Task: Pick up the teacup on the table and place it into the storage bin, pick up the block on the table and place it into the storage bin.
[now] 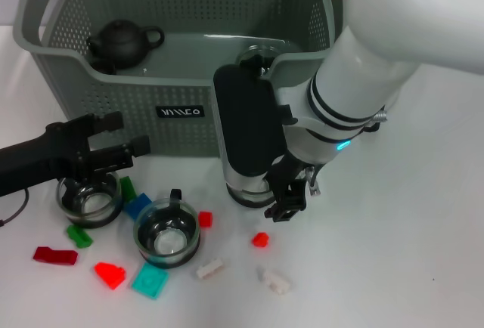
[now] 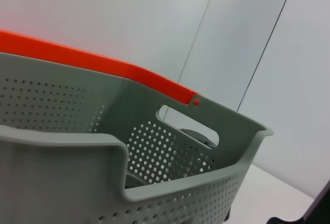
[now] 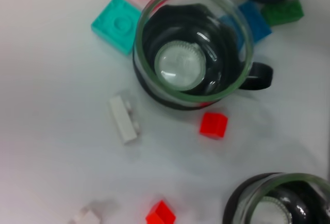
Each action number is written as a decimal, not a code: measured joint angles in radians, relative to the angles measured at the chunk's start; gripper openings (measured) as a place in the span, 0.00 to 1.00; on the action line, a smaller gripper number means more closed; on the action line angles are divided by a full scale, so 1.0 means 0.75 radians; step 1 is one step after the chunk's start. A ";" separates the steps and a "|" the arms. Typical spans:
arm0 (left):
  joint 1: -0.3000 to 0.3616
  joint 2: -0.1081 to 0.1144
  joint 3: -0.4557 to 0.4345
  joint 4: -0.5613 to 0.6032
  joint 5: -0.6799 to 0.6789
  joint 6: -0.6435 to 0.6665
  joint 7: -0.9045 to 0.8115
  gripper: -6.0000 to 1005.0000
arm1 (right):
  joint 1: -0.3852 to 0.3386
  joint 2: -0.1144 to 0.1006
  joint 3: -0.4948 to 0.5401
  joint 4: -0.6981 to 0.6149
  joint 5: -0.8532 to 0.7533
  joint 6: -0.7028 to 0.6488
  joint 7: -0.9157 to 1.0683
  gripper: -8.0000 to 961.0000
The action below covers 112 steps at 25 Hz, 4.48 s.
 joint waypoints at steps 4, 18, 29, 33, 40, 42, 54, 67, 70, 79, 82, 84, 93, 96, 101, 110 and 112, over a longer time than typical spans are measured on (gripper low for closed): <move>0.000 0.000 0.000 -0.001 0.000 -0.006 0.000 0.86 | -0.006 0.005 -0.022 0.018 0.001 0.013 0.000 0.58; 0.000 0.000 0.000 -0.004 0.000 -0.006 0.000 0.86 | -0.016 0.007 -0.066 0.039 0.001 0.050 0.004 0.53; -0.002 0.000 0.000 -0.004 0.000 -0.006 0.000 0.86 | -0.009 0.001 -0.066 0.036 -0.005 0.037 0.047 0.45; -0.003 0.000 0.000 -0.004 0.000 -0.006 0.000 0.86 | -0.006 0.002 -0.066 0.035 -0.006 0.029 0.050 0.29; -0.006 0.000 0.000 -0.004 0.000 -0.005 0.000 0.86 | -0.005 0.000 -0.061 0.020 -0.003 0.016 0.056 0.07; -0.007 0.000 0.000 -0.004 0.000 -0.004 0.000 0.86 | -0.005 -0.001 -0.051 0.001 0.000 -0.009 0.063 0.07; -0.012 0.007 -0.004 -0.003 -0.033 -0.006 0.003 0.86 | -0.059 -0.016 0.328 -0.510 -0.004 -0.590 0.117 0.07; -0.013 0.008 -0.017 -0.002 -0.054 -0.008 0.008 0.86 | 0.103 -0.023 1.047 -0.742 0.078 -0.890 0.045 0.07; -0.009 0.008 -0.019 -0.002 -0.056 -0.008 0.009 0.86 | 0.085 -0.026 1.072 -0.742 0.074 -0.766 0.047 0.07; -0.001 0.005 -0.033 -0.002 -0.064 -0.007 0.010 0.86 | 0.053 -0.020 0.926 -0.449 -0.051 -0.107 0.213 0.07; 0.000 0.003 -0.033 -0.004 -0.065 -0.008 0.011 0.86 | 0.121 -0.021 0.893 -0.214 -0.065 0.061 0.216 0.07; 0.000 0.001 -0.033 -0.005 -0.066 -0.009 0.012 0.86 | 0.174 -0.023 0.889 -0.062 -0.067 0.158 0.193 0.07; 0.003 0.000 -0.037 -0.044 -0.066 -0.012 0.038 0.86 | 0.333 -0.017 0.876 0.345 -0.124 0.485 0.157 0.07; 0.004 0.000 -0.042 -0.053 -0.066 -0.012 0.043 0.86 | 0.351 -0.014 0.838 0.433 -0.132 0.563 0.160 0.07; 0.004 0.000 -0.045 -0.057 -0.066 -0.012 0.044 0.86 | 0.356 -0.010 0.789 0.514 -0.128 0.662 0.167 0.07; 0.005 -0.002 -0.047 -0.074 -0.066 -0.012 0.049 0.86 | 0.346 -0.004 0.756 0.629 -0.117 0.761 0.143 0.07; 0.005 -0.002 -0.047 -0.074 -0.066 -0.012 0.049 0.86 | 0.343 -0.004 0.738 0.642 -0.103 0.768 0.133 0.07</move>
